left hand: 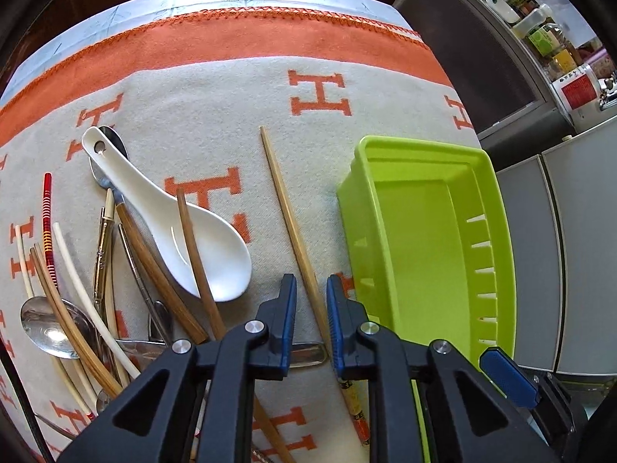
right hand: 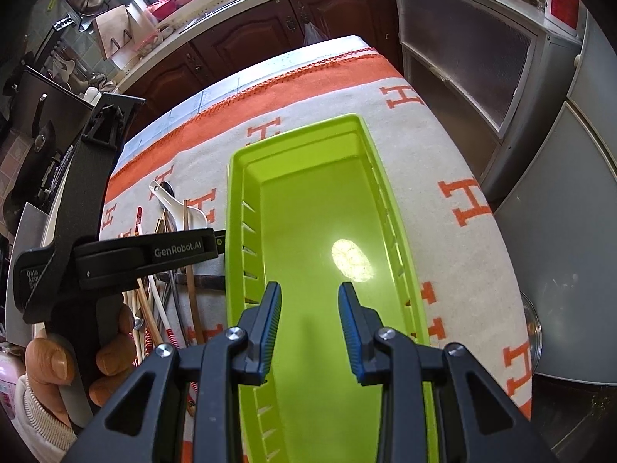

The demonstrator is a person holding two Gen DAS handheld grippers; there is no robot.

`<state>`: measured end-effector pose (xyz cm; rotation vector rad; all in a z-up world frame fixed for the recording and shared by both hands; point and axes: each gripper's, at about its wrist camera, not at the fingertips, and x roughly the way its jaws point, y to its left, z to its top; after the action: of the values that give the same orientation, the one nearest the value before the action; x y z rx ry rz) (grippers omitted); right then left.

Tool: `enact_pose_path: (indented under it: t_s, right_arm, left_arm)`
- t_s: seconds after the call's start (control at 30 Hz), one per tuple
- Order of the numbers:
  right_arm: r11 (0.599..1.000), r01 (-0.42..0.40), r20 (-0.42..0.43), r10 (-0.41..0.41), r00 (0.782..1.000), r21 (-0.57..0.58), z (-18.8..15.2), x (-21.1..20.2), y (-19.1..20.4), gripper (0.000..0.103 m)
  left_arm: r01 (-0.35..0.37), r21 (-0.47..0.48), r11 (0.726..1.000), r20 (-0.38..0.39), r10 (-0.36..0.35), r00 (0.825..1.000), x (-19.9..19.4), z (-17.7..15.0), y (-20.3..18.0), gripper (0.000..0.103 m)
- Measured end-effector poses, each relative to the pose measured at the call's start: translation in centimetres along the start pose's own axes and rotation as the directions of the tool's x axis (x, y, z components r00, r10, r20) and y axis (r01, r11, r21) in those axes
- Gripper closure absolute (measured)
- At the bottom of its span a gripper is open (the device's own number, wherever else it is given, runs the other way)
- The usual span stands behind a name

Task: Organize utensils
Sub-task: 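Close the left tool on a plain wooden chopstick beside the tray, then lift the wooden chopstick with the left tool and drop it into the green tray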

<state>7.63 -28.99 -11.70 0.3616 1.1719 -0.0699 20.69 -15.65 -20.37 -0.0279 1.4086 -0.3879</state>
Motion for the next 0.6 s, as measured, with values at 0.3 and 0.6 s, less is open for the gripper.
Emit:
enact_pose_path:
  t_s: [0.3,0.6]
  right_arm:
    - [1.000,0.007,-0.014,-0.007,1.000,0.011,-0.8,-0.1,-0.2,0.072]
    - [0.999,0.011,0.005,-0.012,1.000,0.034,-1.2,-1.4,-1.0,0.072]
  left_arm:
    - [0.053,-0.065,0.997,-0.002,-0.053,0.999,-0.8,-1.4,1.0,0.099]
    - [0.125,-0.065,0.990,0.009,-0.124,0.992,-6.0,-3.8,2.3,0.099]
